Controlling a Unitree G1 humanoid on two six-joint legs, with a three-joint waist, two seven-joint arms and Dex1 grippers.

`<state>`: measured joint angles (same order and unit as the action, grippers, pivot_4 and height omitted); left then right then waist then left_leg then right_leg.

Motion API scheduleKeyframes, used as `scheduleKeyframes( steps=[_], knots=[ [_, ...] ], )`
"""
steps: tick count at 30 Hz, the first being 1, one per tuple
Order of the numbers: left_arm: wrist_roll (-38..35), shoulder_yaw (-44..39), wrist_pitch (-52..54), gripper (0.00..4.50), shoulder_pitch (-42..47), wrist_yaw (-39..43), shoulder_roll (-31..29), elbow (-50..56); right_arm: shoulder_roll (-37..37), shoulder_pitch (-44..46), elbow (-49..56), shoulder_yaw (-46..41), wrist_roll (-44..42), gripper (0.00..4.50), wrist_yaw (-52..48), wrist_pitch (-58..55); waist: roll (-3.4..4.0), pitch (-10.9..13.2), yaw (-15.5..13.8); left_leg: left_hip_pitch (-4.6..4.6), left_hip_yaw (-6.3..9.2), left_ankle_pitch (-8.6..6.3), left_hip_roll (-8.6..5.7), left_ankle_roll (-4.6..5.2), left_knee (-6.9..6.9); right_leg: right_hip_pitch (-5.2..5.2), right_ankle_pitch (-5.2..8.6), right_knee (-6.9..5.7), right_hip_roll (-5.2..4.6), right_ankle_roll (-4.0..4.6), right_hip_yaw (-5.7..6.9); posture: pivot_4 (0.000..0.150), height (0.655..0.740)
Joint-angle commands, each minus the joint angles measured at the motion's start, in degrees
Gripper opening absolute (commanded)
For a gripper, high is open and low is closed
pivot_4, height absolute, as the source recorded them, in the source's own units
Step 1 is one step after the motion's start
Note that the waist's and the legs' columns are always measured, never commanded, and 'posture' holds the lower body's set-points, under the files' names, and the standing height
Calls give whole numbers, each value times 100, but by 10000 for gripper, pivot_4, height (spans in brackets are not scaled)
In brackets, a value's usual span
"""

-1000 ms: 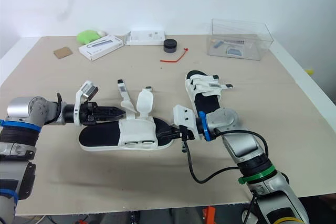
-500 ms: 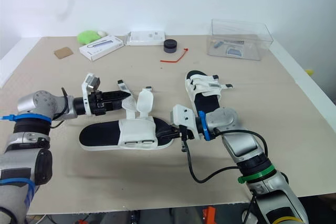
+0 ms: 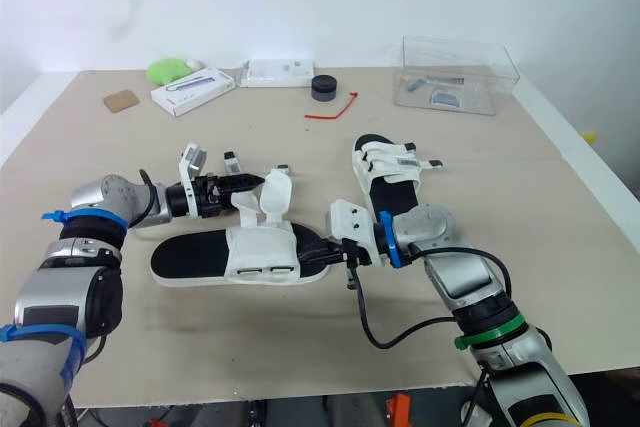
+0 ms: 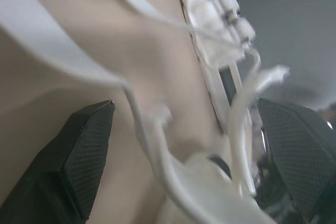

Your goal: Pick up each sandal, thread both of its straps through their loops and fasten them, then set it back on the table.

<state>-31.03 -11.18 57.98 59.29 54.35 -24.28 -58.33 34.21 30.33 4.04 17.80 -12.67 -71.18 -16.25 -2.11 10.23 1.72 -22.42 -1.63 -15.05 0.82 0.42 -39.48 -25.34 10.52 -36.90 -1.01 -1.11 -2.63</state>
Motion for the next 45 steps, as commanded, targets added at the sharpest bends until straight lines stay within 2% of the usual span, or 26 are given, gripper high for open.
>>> scheduleKeyframes(
  steps=[1, 7, 8, 9, 10, 11, 14, 16, 18, 20, 26, 29, 33, 35, 36, 40, 43, 45],
  knots=[
    [135, -149, -306, 45000, 233, -49, 17, -306, 61, 57, 162, -69, -5, 718, -27, 74, 0, 0, 1, 0, 0, 0, -1, 0, 0, 0, 0, 0, -1, 0, 0, 1500, 7400],
    [330, -161, -611, 45000, 323, -36, 57, -559, 87, 13, 203, -66, -1, 718, -12, 62, 0, 0, 1, -2, 1, 0, -4, 0, 0, 0, 1, 0, -4, -2, 0, 1500, 7400],
    [359, -191, -701, 39582, 322, -125, 66, -607, 90, 3, 217, -66, -4, 0, -9, 52, 0, 0, 1, -2, 0, 0, -4, 0, 0, 0, 1, 0, -4, -3, 0, 1500, 7400],
    [379, -223, -783, 37975, 321, -182, 72, -649, 98, -11, 234, -63, -6, 0, -10, 44, 0, 0, 3, -1, 0, 0, -4, 0, 0, 0, 1, 0, -4, -3, -1, 1500, 7400],
    [400, -244, -845, 31010, 326, -207, 78, -681, 109, -22, 249, -62, -7, 0, -15, 40, 0, 0, 3, -2, 1, 0, -3, 0, 0, 0, 1, 0, -4, -3, 0, 1500, 7400],
    [416, -259, -893, 28854, 334, -238, 84, -704, 117, -29, 260, -61, -10, 0, -18, 36, -1, 0, 3, -2, 1, 0, -3, 0, 0, 0, 1, 0, -3, -3, 0, 1500, 7400],
    [491, -277, -1052, 12907, 359, -335, 92, -770, 134, -29, 251, -47, -1, 0, -31, 47, -1, 1, 3, -3, 1, 0, -3, 0, 1, -2, 2, 0, -3, -4, 0, 1500, 7400],
    [563, -268, -1191, 5000, 358, -352, 90, -785, 142, -21, 242, -36, 6, 0, -41, 57, -1, 1, 2, -4, 1, 0, -3, 0, 1, -2, 2, 0, -4, -4, 0, 1500, 7400],
    [698, -180, -1454, 293, 324, -322, 86, -697, 142, -10, 234, -29, 5, 0, -50, 54, -1, 1, 2, -3, 1, 0, -4, 0, 1, -1, 2, 0, -6, -5, 0, 1500, 7400],
    [841, -11, -1816, 293, 228, -124, 93, -303, 151, -12, 241, -23, 4, 0, -64, 54, -1, 1, 4, -2, -1, 0, -4, 0, 0, -1, 1, 0, -5, -5, -1, 1500, 7400],
    [1172, 647, -2790, 293, -616, 439, 90, 1866, 181, -53, 275, -5, -3, 0, -98, 44, -2, 1, 3, -7, 0, 0, -4, -3, 2, -2, 2, 0, -6, -3, 0, 1500, 7400],
    [1941, 1206, -5027, 293, -1431, 550, -142, 3334, 179, -75, 267, 9, 13, 0, -107, 64, -1, 1, 6, -5, -5, -5, -3, -10, 5, -3, -5, 4, -13, 8, -9, 1500, 7400],
    [2627, 1562, -8234, 293, -2256, 745, -500, 4335, 133, -13, 198, 46, 44, 0, -128, 84, -1, 1, -15, -6, -6, -9, 1, -16, 7, -4, -12, 5, -23, 25, -9, 1500, 7400],
    [3013, 1651, -9879, 293, -2380, 582, -665, 4270, 123, 8, 173, 49, 49, 0, -139, 93, -1, 1, -44, -6, -8, -9, 1, -16, 7, -3, -12, 9, -29, 25, -10, 1500, 7400],
    [3124, 1681, -10382, 293, -2377, 499, -714, 4165, 122, 10, 166, 49, 50, 0, -143, 97, -1, 1, -53, -5, -9, -8, 0, -16, 6, -2, -12, 9, -32, 25, -9, 1500, 7400],
    [4458, 1529, -13425, 293, -2007, -290, -910, 3224, 103, 41, 70, 76, 78, 0, -191, 155, -1, 1, -58, -3, -14, -2, -3, -6, 2, 7, -21, 22, -35, 10, -8, 1500, 7400],
    [5230, 1256, -14680, 293, -1676, -699, -842, 2611, 73, 52, 54, 104, 89, 0, -214, 166, -1, 1, -58, -4, -24, 4, -3, 5, 2, 11, -30, 38, -35, -5, -7, 1500, 7400],
    [5561, 1095, -14996, 293, -1500, -968, -775, 2363, 57, 65, 44, 114, 92, 0, -223, 163, -1, 1, -56, -6, -41, 5, 3, 7, 2, 12, -37, 50, -33, -13, -7, 1500, 7400]
  ],
)
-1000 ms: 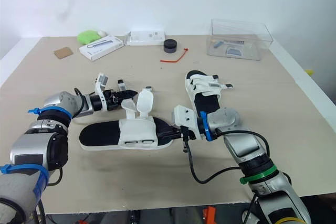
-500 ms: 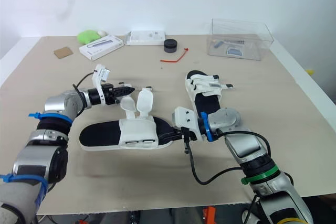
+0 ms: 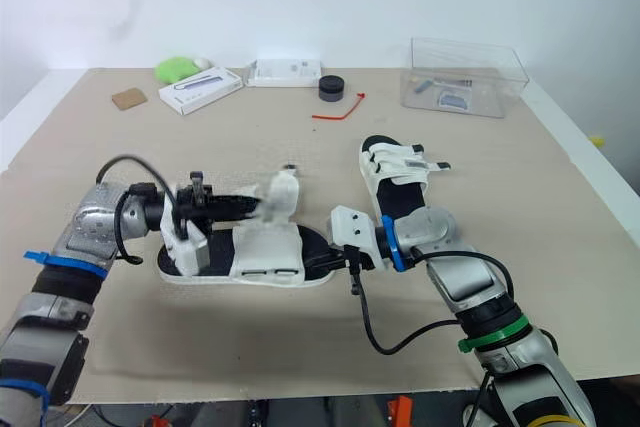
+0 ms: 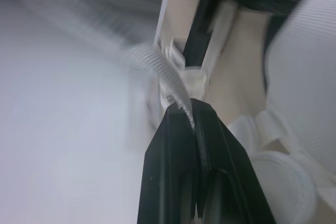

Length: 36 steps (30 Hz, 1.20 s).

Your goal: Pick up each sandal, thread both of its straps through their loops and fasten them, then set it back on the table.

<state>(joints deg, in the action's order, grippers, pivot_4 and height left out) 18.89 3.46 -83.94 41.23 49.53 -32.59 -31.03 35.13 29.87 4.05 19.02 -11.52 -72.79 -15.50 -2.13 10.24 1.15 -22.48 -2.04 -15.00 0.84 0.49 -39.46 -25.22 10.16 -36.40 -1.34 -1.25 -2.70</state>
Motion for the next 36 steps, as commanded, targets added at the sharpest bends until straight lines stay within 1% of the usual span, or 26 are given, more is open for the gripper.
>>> scheduleKeyframes(
  steps=[1, 5, 8, 11, 13, 14, 15, 16, 17, 20, 21, 23, 26, 27, 28, 29, 30, 31, 32, 36],
  knots=[
    [708, -412, -834, 293, 365, -616, 69, -443, -38, 119, 35, -5, -23, 0, -64, 90, 0, 0, 0, -1, -9, 0, 0, 0, 0, 0, -4, 3, -1, 0, -1, 1500, 7400],
    [1184, -484, -697, 293, 538, -1148, 32, -696, -48, 147, -11, 13, -19, 0, -83, 120, 0, 0, 4, -5, -17, -1, 2, 1, 0, -1, -16, 13, -1, 3, -1, 1500, 7400],
    [1155, -226, -514, 293, 488, -1437, -151, -696, -48, 149, -27, 15, -18, 0, -101, 138, 0, 0, 10, -6, -19, -3, 4, 5, 1, -2, -17, 15, -2, 2, -1, 1500, 7400],
    [703, 238, -317, 8581, 322, -1635, -463, -498, -55, 165, -61, 17, -18, 0, -118, 149, 0, 0, 15, -6, -20, -4, 9, 6, 2, -4, -16, 15, 0, 1, 0, 1500, 7400],
    [351, 579, 23, 18223, 219, -1616, -676, -372, -76, 187, -94, 20, -21, 0, -119, 151, 0, 0, 13, -5, -19, -4, 15, 6, 3, -5, -16, 15, 2, 1, 1, 1500, 7400],
    [149, 741, 218, 23722, 161, -1563, -791, -289, -98, 210, -120, 20, -22, 0, -109, 148, 0, 0, 13, -5, -20, -4, 15, 6, 2, -5, -16, 14, 1, 1, 2, 1500, 7400],
    [-111, 892, 477, 26416, 84, -1461, -906, -179, -135, 243, -154, 10, -30, 0, -79, 121, 0, 0, 15, -5, -20, -4, 15, 6, 2, -5, -16, 14, 1, 1, 2, 1500, 7400],
    [-311, 1014, 673, 31445, 28, -1393, -1003, -70, -161, 266, -179, 1, -33, 0, -59, 103, 0, 0, 18, -5, -21, -4, 16, 6, 2, -5, -15, 15, 1, 0, 3, 1500, 7400],
    [-494, 1128, 868, 34919, -26, -1302, -1103, 43, -191, 297, -210, -12, -43, 0, -35, 65, 0, 0, 18, -2, -21, -4, 22, 6, 1, -8, -15, 14, 1, -1, 2, 1500, 7400],
    [-1396, 1297, 1851, 34919, -393, -783, -1540, 552, -289, 419, -340, -80, -92, 0, 60, -96, 0, 0, 17, -1, -27, -4, 26, 6, 1, -8, -14, 15, 4, -2, 6, 1500, 7400],
    [-1595, 1267, 2074, 34919, -466, -698, -1631, 627, -294, 442, -383, -79, -71, 0, 67, -90, 1, 0, 33, -2, -30, -4, 27, 6, 1, -8, -14, 15, 6, -2, 7, 1500, 7400],
    [-2234, 1100, 3072, 34919, -643, -343, -1787, 834, -273, 452, -447, -46, -5, 0, 44, -28, 0, 0, 53, 1, -32, -4, 39, 6, 3, -13, -10, 11, 14, 8, 9, 1500, 7400],
    [-3242, 778, 4997, 34919, -853, 184, -1962, 1248, -268, 461, -508, -4, 53, 0, 49, 10, 1, 0, 53, 1, -32, -4, 45, 6, 3, -13, -4, 6, 24, 15, 14, 1500, 7400],
    [-3799, 704, 6155, 34919, -981, 456, -2105, 1551, -278, 466, -527, 4, 67, 0, 50, 24, 1, 1, 54, 1, -29, -4, 46, 6, 2, -13, -3, 5, 29, 15, 14, 1500, 7400],
    [-4309, 624, 7086, 34919, -1128, 721, -2256, 1883, -289, 468, -543, 14, 85, 0, 50, 43, 1, 1, 56, 1, -28, -4, 48, 6, 2, -13, -1, 3, 31, 17, 14, 1500, 7400],
    [-4692, 522, 7763, 34919, -1256, 881, -2364, 2174, -295, 470, -562, 28, 107, 0, 44, 79, 1, 1, 72, 1, -27, -4, 52, 6, 2, -14, 1, 2, 36, 19, 13, 1500, 7400],
    [-5296, 466, 8834, 34919, -1418, 1053, -2592, 2567, -307, 477, -588, 37, 124, 0, 41, 119, 1, 1, 73, 0, -26, -6, 58, 4, 4, -16, 5, 2, 42, 22, 12, 1500, 7400],
    [-5670, 390, 9442, 34919, -1572, 1205, -2745, 2887, -318, 483, -607, 42, 133, 0, 44, 141, -1, 2, 84, 1, -27, -6, 59, 4, 4, -17, 6, 2, 43, 23, 12, 1500, 7400],
    [-5881, 305, 9888, 34919, -1723, 1273, -2838, 3173, -336, 494, -631, 43, 140, 0, 45, 158, 1, 3, 98, -1, -21, -8, 65, 1, 6, -19, 12, -1, 52, 25, 9, 1500, 7400],
    [-7021, -29, 11497, 34919, -2359, 1295, -3109, 4376, -399, 522, -720, 67, 198, 0, 49, 274, 1, 3, 123, 1, -9, -17, 75, -10, 10, -19, 30, -8, 72, 34, 8, 1500, 7400]
  ],
)
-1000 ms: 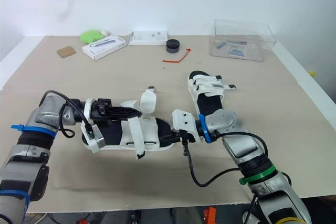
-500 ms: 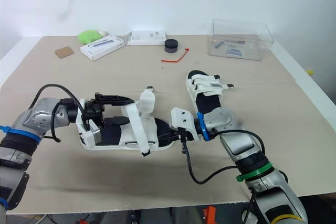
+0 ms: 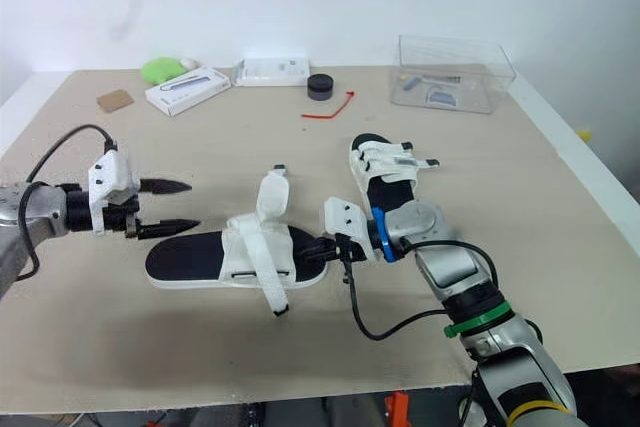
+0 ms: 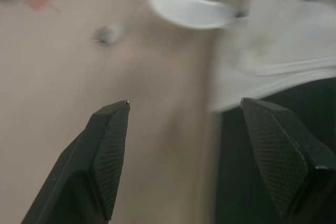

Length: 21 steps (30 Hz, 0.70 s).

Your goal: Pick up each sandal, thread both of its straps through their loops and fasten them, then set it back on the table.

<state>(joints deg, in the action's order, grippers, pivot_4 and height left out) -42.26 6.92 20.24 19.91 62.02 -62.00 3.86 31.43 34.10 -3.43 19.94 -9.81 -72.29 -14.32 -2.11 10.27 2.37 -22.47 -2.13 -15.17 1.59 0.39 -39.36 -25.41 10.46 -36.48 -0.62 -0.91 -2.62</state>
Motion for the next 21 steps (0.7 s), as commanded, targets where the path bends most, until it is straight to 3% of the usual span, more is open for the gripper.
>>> scheduleKeyframes(
  steps=[1, 3, 6, 13, 21],
  knots=[
    [-1237, -486, 1469, 34919, -294, 8, -180, 1131, -42, 105, 13, -27, 37, 0, -5, 171, 0, 0, -1, 0, 4, -1, -1, -1, 0, -1, 5, -5, 1, 1, 0, 1500, 7400],
    [-1881, -673, 2147, 34919, -384, -90, -197, 1538, -72, 129, -20, -32, 55, 0, -7, 188, -1, 0, -4, 0, 11, -3, 0, -5, 0, -1, 11, -13, 4, 4, 3, 1500, 7400],
    [-2205, -725, 2662, 34919, -754, -198, -193, 2233, -111, 147, -51, -50, 80, 0, 4, 211, -1, 0, 9, 7, 10, -3, 2, -5, -1, -1, 12, -17, 11, 6, 0, 1500, 7400],
    [-1993, -665, 2977, 34919, -1397, -332, 32, 2783, -102, 70, 75, -85, 83, 0, 36, 182, -3, -1, 21, 43, 4, -4, -1, -12, 3, 5, 27, -49, 29, 32, -12, 1500, 7400],
    [-1293, -539, 2891, 34919, -1504, 260, -144, 2656, -30, -17, 191, -108, 54, 0, 43, 128, -2, -1, 18, 47, 4, -3, 3, -14, 4, 4, 46, -57, 40, 67, -12, 1500, 7400]
  ],
)
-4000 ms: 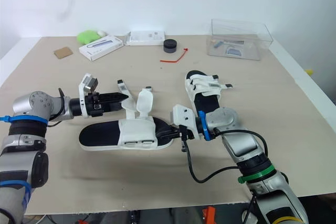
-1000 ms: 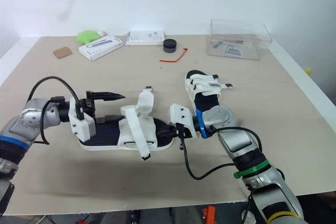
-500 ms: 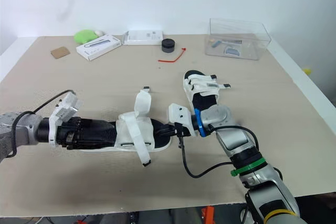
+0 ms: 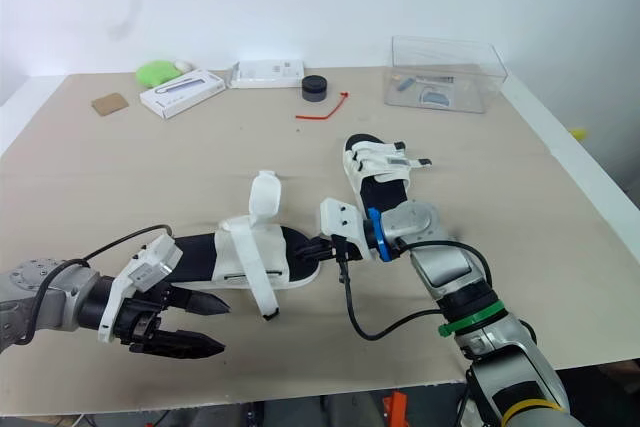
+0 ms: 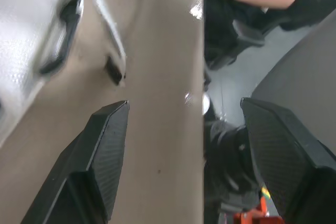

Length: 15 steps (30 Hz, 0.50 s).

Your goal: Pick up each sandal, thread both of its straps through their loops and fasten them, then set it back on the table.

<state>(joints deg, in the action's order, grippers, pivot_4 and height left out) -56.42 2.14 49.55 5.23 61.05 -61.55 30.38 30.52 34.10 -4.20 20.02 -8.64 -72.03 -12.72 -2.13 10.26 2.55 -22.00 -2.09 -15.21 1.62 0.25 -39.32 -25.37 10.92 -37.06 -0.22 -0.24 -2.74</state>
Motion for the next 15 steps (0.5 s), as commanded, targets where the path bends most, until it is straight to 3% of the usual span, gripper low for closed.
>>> scheduleKeyframes(
  steps=[1, 5, 15],
  knots=[
    [194, -66, -45, 34919, -104, 543, -306, 3, 68, -32, 297, -119, -76, 0, 14, -54, 0, 0, 2, 0, 0, -1, 0, -1, 0, 0, 1, 0, 0, 2, 0, 1500, 7400],
    [493, -34, -258, 34919, -303, 773, -311, 11, 84, -69, 328, -115, -59, 0, 25, -53, 2, 1, 0, 0, -3, -5, 1, -7, 6, -4, 9, 0, -1, 11, -1, 1500, 7400],
    [1449, 572, -705, 34919, 372, 82, 1157, -456, 31, -80, 378, -100, -49, 0, 149, -79, -1, 0, -7, -2, 0, -6, 0, -10, 3, 0, -7, 1, 0, -17, -1, 1500, 7400]
  ],
)
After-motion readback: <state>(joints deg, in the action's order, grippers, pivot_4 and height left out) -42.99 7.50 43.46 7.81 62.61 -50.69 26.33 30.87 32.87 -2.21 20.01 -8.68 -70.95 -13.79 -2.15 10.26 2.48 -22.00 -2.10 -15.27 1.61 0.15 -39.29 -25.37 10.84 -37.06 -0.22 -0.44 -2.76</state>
